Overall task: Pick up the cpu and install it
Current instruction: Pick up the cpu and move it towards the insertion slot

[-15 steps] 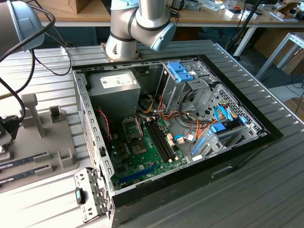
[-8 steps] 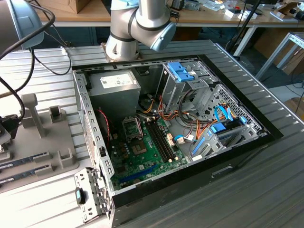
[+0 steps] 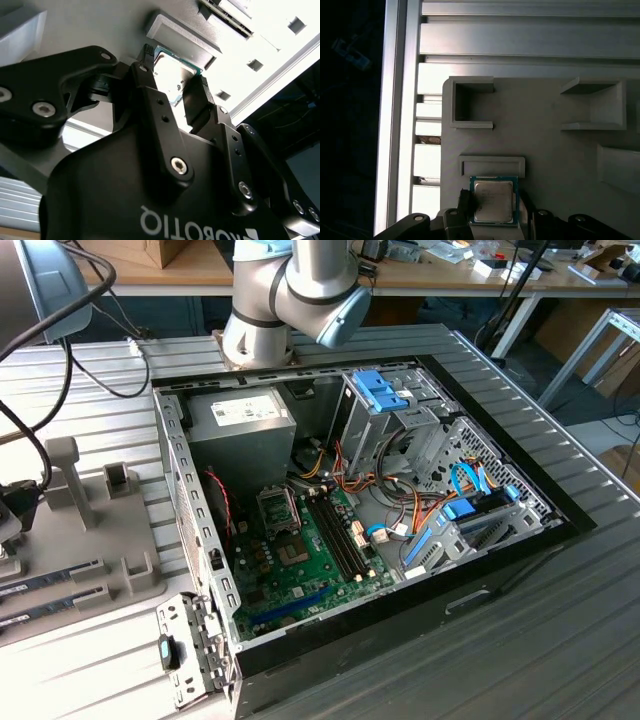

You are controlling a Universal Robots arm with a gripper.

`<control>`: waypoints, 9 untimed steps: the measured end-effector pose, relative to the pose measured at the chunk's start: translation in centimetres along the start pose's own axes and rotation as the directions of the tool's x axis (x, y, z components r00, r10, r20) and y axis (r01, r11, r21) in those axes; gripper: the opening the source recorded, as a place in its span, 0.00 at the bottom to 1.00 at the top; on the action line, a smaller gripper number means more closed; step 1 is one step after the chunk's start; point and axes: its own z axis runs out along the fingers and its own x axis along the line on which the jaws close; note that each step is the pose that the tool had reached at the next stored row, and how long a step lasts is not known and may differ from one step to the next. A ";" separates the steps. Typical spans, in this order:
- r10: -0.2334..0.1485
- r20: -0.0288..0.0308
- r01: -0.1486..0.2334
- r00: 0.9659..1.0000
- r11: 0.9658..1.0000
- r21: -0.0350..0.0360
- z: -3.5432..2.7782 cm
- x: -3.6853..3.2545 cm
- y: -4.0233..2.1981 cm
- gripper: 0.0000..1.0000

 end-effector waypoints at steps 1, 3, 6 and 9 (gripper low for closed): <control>0.000 0.000 0.000 1.000 1.000 0.000 -0.05 0.00 0.00 0.47; 0.000 0.000 0.000 1.000 1.000 0.000 -0.20 0.01 0.01 0.47; 0.000 0.000 0.000 1.000 1.000 0.000 -0.38 0.02 0.01 0.47; 0.000 0.000 0.000 1.000 1.000 0.000 -0.64 0.03 0.02 0.47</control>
